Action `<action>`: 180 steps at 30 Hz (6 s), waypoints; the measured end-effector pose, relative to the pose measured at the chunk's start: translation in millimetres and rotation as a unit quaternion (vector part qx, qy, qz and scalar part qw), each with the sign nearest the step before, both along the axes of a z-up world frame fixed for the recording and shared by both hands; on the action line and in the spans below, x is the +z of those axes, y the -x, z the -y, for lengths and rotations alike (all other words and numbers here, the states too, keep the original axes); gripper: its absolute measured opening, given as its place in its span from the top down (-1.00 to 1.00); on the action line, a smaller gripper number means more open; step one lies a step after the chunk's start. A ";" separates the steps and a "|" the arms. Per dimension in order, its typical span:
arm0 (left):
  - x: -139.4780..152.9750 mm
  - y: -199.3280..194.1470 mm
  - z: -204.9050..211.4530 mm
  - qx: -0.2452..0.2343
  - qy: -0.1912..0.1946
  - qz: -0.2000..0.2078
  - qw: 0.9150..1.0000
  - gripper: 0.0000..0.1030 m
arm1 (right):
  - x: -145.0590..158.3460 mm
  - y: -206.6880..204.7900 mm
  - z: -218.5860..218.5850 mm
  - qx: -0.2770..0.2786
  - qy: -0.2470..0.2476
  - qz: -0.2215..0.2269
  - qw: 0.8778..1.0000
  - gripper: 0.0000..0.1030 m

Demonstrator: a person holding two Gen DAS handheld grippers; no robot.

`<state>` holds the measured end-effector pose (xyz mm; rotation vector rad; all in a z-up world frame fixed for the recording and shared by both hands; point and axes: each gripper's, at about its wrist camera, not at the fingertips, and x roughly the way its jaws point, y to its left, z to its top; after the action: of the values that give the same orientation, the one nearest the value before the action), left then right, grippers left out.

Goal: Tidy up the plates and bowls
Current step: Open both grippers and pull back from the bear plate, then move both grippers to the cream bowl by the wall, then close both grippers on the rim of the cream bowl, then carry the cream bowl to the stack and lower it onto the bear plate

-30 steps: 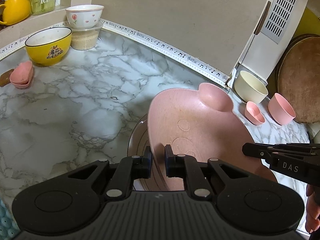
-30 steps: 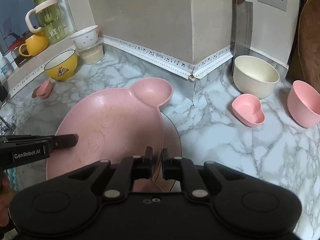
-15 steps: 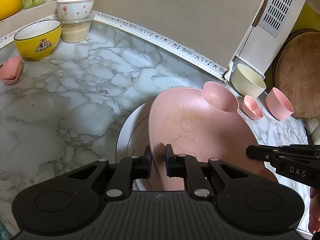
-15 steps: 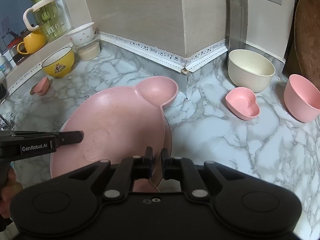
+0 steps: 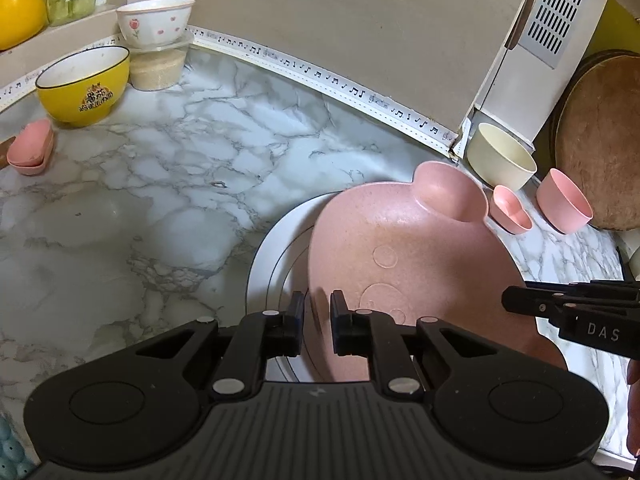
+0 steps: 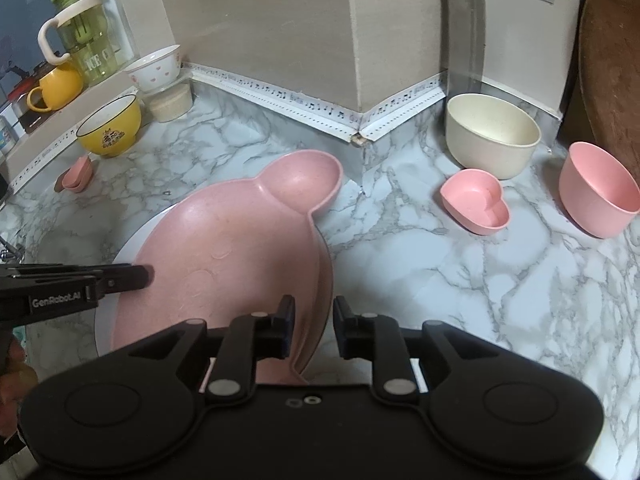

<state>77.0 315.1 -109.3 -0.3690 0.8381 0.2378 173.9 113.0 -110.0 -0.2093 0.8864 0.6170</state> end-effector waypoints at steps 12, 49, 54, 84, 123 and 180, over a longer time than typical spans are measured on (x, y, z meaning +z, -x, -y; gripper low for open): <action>32.6 15.1 26.6 -0.029 -0.013 0.045 0.998 0.75 | 27.5 26.6 6.6 0.026 -0.027 0.019 0.999 0.33; 103.2 -4.7 124.7 -0.107 -0.067 0.164 0.978 -0.52 | 95.4 51.5 112.4 -0.046 -0.081 0.148 0.985 -1.00; 107.2 -28.5 137.1 -0.106 -0.066 0.167 0.978 -0.52 | 100.1 29.0 125.5 -0.055 -0.070 0.154 0.984 -1.00; 58.9 -218.0 169.5 -0.034 -0.073 0.056 0.995 -0.52 | 58.2 -185.4 148.1 -0.067 -0.030 0.066 0.995 -0.91; 11.1 -317.6 160.8 -0.012 -0.034 -0.035 0.999 0.78 | 5.6 -283.2 101.5 -0.052 -0.006 -0.035 0.998 0.83; 69.7 -118.8 246.9 -0.192 0.006 0.008 0.981 0.83 | 61.3 -30.3 205.0 -0.195 -0.004 0.005 0.981 0.83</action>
<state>195.8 68.2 -39.6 -0.2142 0.8769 -0.1288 204.2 -92.0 -48.8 -0.0282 0.8858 0.2528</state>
